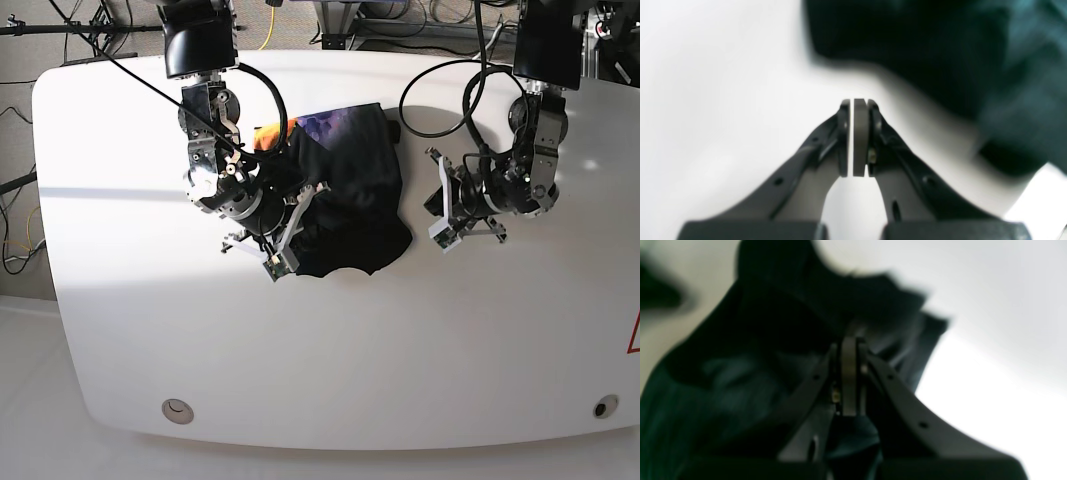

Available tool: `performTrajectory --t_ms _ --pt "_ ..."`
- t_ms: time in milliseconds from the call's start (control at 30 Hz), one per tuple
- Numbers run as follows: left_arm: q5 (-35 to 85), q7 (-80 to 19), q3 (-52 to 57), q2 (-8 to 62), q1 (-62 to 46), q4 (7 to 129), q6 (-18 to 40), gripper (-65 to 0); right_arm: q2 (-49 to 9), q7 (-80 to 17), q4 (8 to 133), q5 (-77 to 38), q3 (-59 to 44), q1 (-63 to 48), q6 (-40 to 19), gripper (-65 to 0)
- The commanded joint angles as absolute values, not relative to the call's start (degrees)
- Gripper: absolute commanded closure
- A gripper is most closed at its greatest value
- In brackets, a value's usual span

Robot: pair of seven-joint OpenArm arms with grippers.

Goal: Fold the T-shirt properly
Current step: 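Hold the shirt with the right gripper and regrasp its edge with the left gripper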

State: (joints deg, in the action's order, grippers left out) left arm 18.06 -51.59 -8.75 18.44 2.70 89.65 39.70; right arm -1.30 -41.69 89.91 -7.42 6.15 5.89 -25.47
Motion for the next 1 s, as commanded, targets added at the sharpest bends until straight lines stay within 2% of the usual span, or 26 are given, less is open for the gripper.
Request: performTrajectory --t_ms 0,333,733,967 --pt "19.26 -51.38 -8.6 20.01 -0.94 93.59 40.0 0.0 -1.39 -39.87 88.39 -8.13 6.13 8.77 -25.76 -0.4" --pt "18.98 -50.71 -9.2 18.35 -5.63 93.14 40.0 0.0 -2.04 -37.99 80.53 -7.88 6.1 12.42 -25.88 -0.4" --pt "16.17 -46.54 -11.94 15.26 -4.6 86.9 40.0 0.0 -5.17 -31.19 72.32 -7.96 6.4 15.55 -26.06 -0.2" --pt "16.12 -46.76 -11.82 14.77 -3.79 86.73 40.0 0.0 -5.75 -30.44 70.75 -7.87 6.68 17.27 -26.15 -0.1"
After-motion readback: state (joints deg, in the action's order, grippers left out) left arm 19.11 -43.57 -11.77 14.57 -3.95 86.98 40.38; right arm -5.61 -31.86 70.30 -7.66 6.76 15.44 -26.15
